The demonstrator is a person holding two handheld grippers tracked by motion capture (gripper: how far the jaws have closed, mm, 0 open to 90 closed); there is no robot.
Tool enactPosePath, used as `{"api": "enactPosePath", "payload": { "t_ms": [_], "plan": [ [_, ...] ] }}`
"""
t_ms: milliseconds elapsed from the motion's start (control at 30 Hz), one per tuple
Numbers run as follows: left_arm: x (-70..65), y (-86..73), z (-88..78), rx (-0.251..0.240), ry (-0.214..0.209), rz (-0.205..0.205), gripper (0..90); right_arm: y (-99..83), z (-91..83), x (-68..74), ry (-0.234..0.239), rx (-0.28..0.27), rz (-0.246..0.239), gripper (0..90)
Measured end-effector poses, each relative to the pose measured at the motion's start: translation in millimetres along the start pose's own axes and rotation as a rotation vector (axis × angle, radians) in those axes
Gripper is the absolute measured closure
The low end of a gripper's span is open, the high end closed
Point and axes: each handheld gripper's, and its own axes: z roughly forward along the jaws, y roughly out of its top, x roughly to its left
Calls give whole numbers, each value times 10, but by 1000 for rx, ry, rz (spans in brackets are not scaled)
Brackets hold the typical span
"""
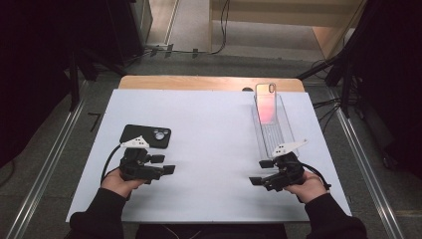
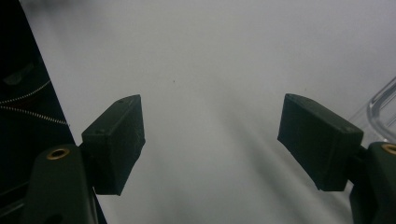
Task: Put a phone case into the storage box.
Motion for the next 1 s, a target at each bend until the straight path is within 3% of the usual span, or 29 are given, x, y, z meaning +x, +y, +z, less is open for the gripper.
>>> {"api": "enactPosePath", "payload": {
  "t_ms": [133,233,300,433,600,767,900,1000],
  "plan": [
    [-20,20,17,14,-39,-14,324,-36,-1,3,0,6,0,211],
    [-19,32,19,18,-24,-9,323,-63,6,13,-10,10,7,211],
    [6,54,11,39,-26,-32,323,-73,11,8,-16,14,-2,211],
    [75,92,-48,44,14,2,320,-84,13,-2,-13,18,5,211],
    [194,143,-129,24,66,-14,304,-82,16,1,-14,23,6,211],
    [327,168,-203,-4,119,-77,306,-85,20,-1,-8,20,3,211],
    [445,206,-220,-19,172,-82,308,-82,14,-6,-5,14,6,211],
    [539,231,-205,-23,158,-130,317,-81,15,0,-7,16,8,211]
  ]
}}
